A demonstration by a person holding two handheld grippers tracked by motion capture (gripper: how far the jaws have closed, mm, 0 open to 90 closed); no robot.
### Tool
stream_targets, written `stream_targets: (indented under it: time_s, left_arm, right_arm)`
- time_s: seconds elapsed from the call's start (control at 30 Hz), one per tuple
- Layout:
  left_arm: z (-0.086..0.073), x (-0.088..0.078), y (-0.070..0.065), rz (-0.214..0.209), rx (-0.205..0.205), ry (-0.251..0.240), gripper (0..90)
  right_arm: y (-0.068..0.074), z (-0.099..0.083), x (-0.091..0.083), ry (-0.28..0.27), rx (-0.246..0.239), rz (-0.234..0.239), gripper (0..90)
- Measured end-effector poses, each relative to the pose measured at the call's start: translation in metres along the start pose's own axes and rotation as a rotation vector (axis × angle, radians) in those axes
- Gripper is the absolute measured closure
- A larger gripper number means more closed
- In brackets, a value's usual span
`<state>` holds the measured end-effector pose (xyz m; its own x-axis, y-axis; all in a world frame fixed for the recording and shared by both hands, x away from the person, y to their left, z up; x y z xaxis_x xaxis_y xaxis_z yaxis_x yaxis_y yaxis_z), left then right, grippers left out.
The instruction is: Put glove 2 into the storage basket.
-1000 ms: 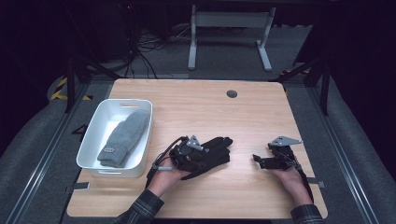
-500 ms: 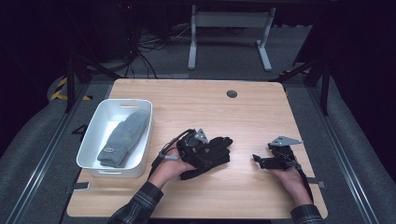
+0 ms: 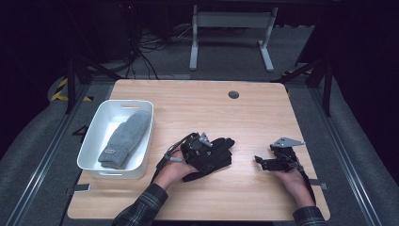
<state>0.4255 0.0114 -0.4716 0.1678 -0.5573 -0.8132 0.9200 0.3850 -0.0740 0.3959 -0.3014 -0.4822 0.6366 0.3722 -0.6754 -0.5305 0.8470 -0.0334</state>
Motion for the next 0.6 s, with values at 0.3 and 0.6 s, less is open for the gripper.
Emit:
stream_targets:
  time_s: [0.3, 0.6]
  left_arm:
    - [-0.001, -0.006, -0.004, -0.055, 0.029, -0.013, 36.4]
    - [0.001, -0.015, -0.003, -0.11, -0.053, -0.012, 68.5]
  right_arm:
    - [0.0, 0.0, 0.0, 0.0, 0.002, -0.004, 15.9]
    - [0.0, 0.0, 0.0, 0.0, 0.003, -0.005, 15.9]
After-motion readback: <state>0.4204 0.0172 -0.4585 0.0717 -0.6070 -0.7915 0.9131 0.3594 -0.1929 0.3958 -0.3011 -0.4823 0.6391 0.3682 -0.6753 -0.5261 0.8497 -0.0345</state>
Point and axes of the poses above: each handheld gripper's, and its own axes: x roughly forward along the jaws, z roughly out of its top, y roughly to its left, the point moved 2 cm from there along x, roughly forward along the jaws
